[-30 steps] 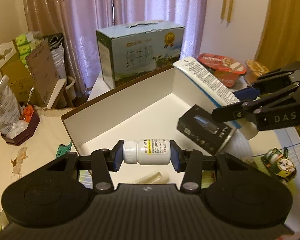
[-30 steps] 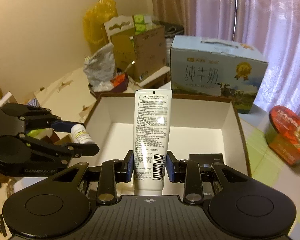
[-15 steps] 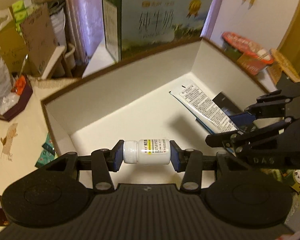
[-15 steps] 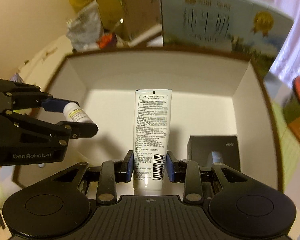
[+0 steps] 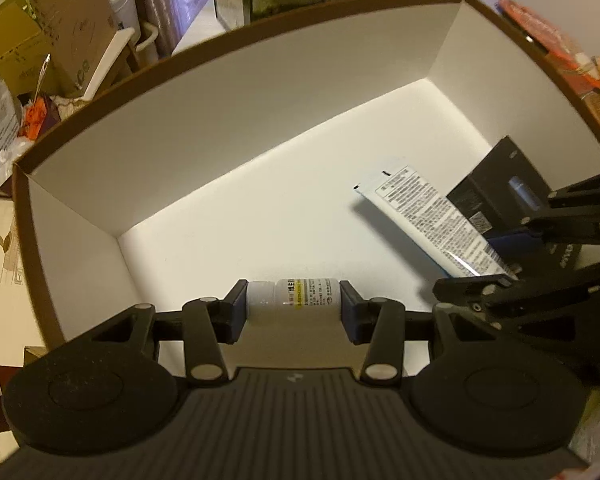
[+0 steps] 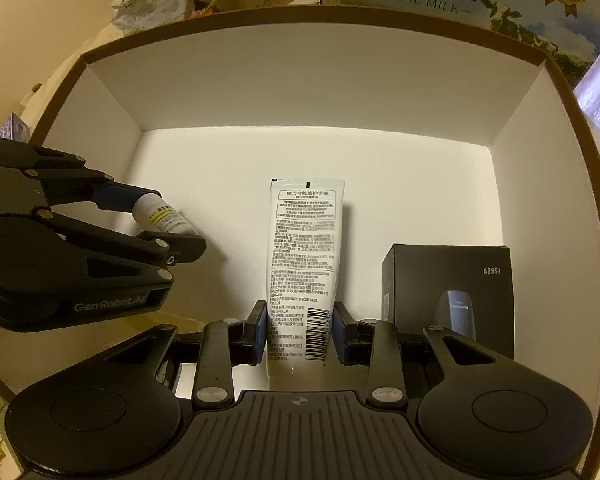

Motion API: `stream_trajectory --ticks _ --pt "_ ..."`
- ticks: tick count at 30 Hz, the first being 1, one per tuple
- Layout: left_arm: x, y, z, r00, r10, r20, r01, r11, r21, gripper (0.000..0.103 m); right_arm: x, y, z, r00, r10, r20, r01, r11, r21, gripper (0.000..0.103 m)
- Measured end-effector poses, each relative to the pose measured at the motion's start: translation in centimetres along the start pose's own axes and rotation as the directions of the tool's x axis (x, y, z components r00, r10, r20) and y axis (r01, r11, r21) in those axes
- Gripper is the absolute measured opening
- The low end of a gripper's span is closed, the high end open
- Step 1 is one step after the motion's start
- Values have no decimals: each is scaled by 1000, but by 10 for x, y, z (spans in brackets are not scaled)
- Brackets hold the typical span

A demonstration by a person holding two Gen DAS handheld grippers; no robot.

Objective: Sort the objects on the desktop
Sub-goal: 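Open both tools to release the tube and pill bottle in the box, then withdraw both tools from the brown box toward the remaining items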

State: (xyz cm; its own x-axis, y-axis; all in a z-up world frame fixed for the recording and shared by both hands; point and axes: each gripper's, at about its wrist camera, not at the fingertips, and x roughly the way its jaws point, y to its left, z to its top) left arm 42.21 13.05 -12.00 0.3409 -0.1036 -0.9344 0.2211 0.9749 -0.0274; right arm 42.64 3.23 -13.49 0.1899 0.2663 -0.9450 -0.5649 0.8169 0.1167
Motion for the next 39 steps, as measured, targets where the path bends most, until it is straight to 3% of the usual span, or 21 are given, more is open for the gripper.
stream_trajectory --ticks 6,14,15,17,28,32,34,39 --pt "0 0 1 1000 16 2 -16 1000 7 43 3 -6 -3 1000 -13 -8 13 1000 10 30" --pt "-3 -3 0 999 29 20 -29 1000 11 54 -4 -11 -13 999 -29 14 29 1000 -5 33" --pt "-4 -3 0 999 31 22 -31 999 11 59 -6 -12 -14 999 -26 22 26 1000 0 35" --pt "-7 -3 -1 999 33 30 -33 999 17 69 -12 -14 -16 999 -10 39 10 1000 3 60" --pt "-25 -13 -12 998 24 61 -28 998 58 83 -53 -11 -28 993 -59 104 66 996 -59 100" --pt "-34 -19 -17 997 24 79 -29 997 65 87 -54 -11 -33 990 -73 122 78 996 -40 101" --pt "-39 -21 -19 995 36 90 -42 997 60 95 -48 -8 -30 989 -80 127 83 996 -21 101" --pt "-55 -23 -24 992 40 117 -46 998 52 97 -58 -6 -34 984 -104 145 106 994 -2 101"
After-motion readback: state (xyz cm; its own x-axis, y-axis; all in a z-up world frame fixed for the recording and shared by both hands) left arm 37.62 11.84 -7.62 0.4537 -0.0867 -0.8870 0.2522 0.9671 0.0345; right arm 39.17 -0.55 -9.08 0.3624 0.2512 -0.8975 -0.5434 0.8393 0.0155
